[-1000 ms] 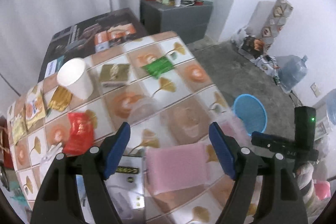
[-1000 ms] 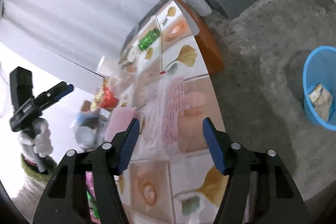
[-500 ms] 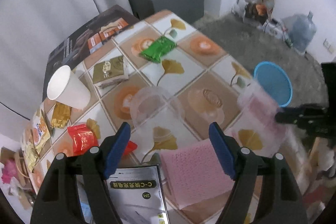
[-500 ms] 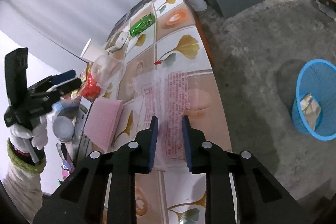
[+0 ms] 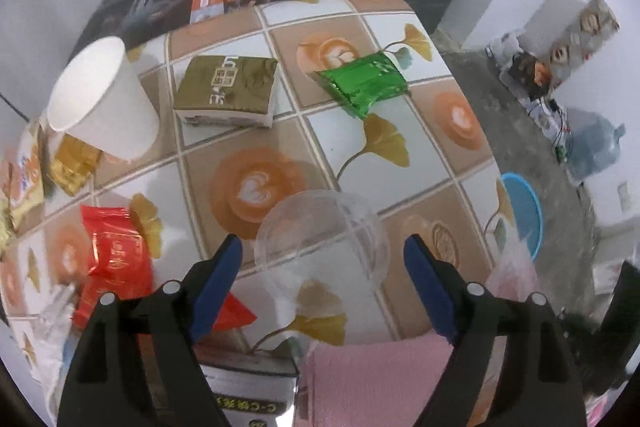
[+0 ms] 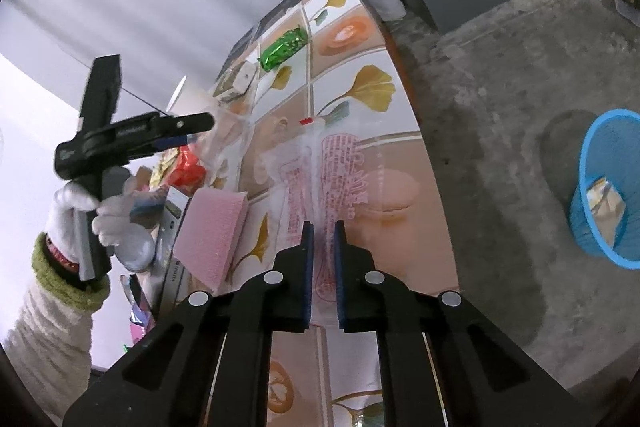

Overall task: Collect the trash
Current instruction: 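Reach the left gripper to the clear cup while the right grasps the plastic bag, then grasp the clear plastic cup with the left gripper and lift it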

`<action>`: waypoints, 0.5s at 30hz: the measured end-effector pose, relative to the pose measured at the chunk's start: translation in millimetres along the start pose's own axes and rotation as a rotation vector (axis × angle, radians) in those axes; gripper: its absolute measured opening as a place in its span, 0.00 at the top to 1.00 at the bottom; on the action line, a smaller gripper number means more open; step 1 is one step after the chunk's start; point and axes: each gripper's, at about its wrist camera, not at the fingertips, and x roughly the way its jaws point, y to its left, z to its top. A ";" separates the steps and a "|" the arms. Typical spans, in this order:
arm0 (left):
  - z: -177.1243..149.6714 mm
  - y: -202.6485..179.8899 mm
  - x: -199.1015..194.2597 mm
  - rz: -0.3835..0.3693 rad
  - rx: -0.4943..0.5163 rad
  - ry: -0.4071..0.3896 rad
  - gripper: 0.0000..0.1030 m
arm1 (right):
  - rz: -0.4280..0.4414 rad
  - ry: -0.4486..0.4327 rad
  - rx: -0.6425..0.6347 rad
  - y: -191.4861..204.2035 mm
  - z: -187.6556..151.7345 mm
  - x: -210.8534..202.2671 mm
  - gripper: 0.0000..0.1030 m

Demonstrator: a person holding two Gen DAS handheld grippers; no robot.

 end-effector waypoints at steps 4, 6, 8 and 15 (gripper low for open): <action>0.8 -4.8 6.4 0.011 0.003 0.011 0.22 | 0.018 0.000 0.004 0.4 0.9 -0.5 0.94; 1.3 -6.3 10.6 0.016 -0.005 0.022 0.22 | 0.028 -0.002 0.007 1.0 1.1 -1.1 0.95; 1.4 -6.9 12.0 0.029 -0.007 0.026 0.23 | 0.033 -0.004 0.006 1.4 1.3 -2.3 0.95; 3.8 -5.5 17.0 0.040 -0.018 0.032 0.34 | 0.044 -0.012 0.012 1.4 1.9 -4.4 0.97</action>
